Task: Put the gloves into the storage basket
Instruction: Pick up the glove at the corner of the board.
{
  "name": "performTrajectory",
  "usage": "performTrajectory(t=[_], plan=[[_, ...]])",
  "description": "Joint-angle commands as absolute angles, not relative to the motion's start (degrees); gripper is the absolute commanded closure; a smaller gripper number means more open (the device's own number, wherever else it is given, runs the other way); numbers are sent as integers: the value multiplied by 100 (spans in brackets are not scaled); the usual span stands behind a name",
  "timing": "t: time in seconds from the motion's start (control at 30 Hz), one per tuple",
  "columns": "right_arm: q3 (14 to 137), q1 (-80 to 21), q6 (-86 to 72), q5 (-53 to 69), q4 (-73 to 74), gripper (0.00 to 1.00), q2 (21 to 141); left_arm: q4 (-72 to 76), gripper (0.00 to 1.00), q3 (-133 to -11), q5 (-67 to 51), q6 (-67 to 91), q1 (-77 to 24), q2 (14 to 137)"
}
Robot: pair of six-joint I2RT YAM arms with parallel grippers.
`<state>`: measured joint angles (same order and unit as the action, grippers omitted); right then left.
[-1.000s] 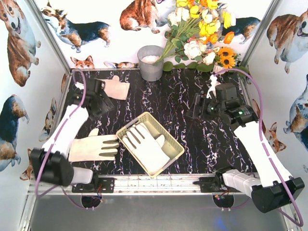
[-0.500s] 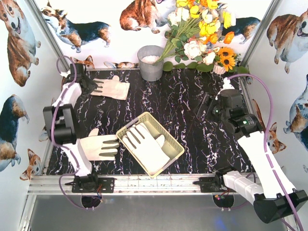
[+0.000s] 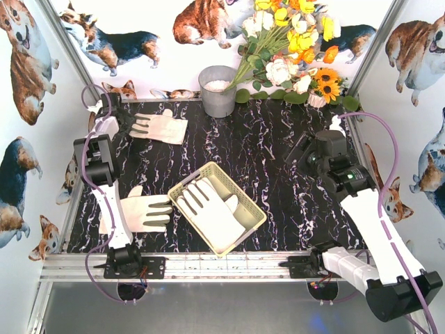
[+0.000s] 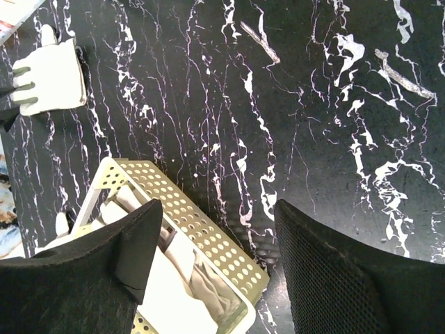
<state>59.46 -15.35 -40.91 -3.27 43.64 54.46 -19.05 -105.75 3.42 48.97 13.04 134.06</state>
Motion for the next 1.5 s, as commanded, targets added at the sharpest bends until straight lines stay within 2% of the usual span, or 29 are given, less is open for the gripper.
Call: performTrajectory(t=[0.0,0.33,0.5,0.6,0.83,1.03,1.27,1.47], plan=[[6136,-1516,-4388,-457,3972,34,5571,-1550,59,-10831,-21,5076,1338,13657],[6095,-1518,-4355,-326,3778,35,5768,-1366,99,-10694,-328,4918,1318,13553],[6096,-1554,-4081,43,3551,35,5959,-1333,100,-10423,-535,4855,1243,13118],[6137,-1691,-3813,152,3412,40,6093,-1301,100,-10173,-631,4993,1169,12735],[6612,-2629,-2581,-181,3297,37,6884,-1265,100,-9495,-730,5472,761,11696],[7167,-3451,-1479,-578,2750,25,7696,-1552,100,-9194,-796,5917,239,10982],[7910,-3975,-669,-587,2102,21,8662,-2163,100,-9137,-396,6728,-456,10234],[8033,-4449,-344,-669,1404,12,9144,-2468,100,-8961,118,7666,-1049,9595]])
